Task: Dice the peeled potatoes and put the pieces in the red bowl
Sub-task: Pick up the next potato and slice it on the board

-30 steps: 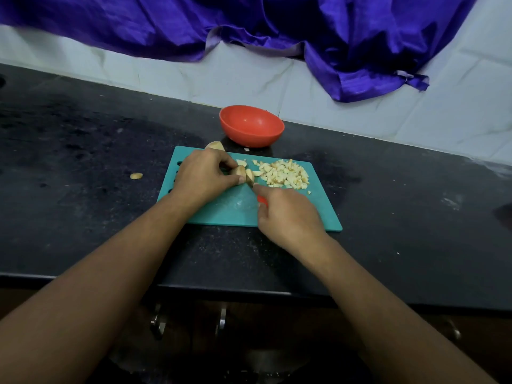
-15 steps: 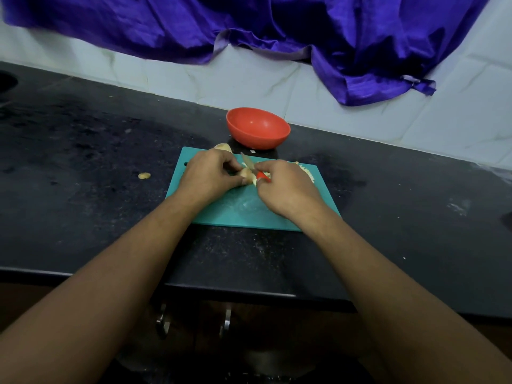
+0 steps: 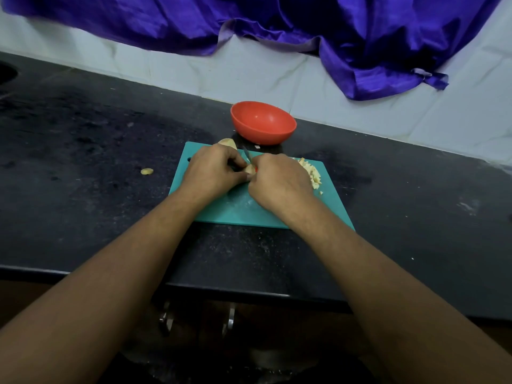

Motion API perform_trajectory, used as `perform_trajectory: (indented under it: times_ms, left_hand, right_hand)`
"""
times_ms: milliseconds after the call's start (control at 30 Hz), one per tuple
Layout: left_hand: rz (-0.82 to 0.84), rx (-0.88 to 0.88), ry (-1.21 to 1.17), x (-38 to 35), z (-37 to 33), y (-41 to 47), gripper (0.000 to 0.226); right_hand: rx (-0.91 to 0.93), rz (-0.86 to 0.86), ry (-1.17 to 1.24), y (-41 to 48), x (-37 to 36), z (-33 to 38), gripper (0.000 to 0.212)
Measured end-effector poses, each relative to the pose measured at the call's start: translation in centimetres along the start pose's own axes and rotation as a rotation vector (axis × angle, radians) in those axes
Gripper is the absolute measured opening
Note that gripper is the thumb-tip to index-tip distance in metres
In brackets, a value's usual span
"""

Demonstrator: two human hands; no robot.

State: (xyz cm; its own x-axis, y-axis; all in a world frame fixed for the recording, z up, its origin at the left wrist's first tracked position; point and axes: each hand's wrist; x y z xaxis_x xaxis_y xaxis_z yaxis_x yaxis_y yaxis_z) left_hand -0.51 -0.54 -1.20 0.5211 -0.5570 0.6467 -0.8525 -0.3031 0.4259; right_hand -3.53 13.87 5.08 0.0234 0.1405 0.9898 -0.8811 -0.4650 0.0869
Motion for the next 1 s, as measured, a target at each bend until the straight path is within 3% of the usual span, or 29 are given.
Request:
perform_trajectory:
  times_ms: [567,800,1000]
  left_hand:
    - [0.002,0.022,-0.002,0.2,-0.8,-0.2,0.020]
    - [-0.001,0.037,-0.023,0.3,-0.8,-0.4,0.019]
    - [0.017,0.012,-0.045,0.3,-0.9,-0.6,0.017]
  right_hand:
    - [0.033,0.058,-0.040,-4.6,-1.1,-2.5,0.057]
    - [-0.046,0.094,0.274,-4.5,0.6,-5.7,0.045]
    - [-0.026,-0.033,0.256,-3.8,0.9,-4.3,0.046]
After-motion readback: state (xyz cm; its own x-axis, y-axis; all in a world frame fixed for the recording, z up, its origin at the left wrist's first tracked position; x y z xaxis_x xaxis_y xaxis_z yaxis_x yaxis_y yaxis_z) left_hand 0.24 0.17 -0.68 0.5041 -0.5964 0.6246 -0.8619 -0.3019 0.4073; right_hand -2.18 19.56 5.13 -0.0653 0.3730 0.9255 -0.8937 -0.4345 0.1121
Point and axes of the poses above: each hand's wrist, its own y-axis towards the middle knuckle, its own x-axis out of the back of the hand, z = x × y, and after that the axes turned 10 degrees about -x, right-handed
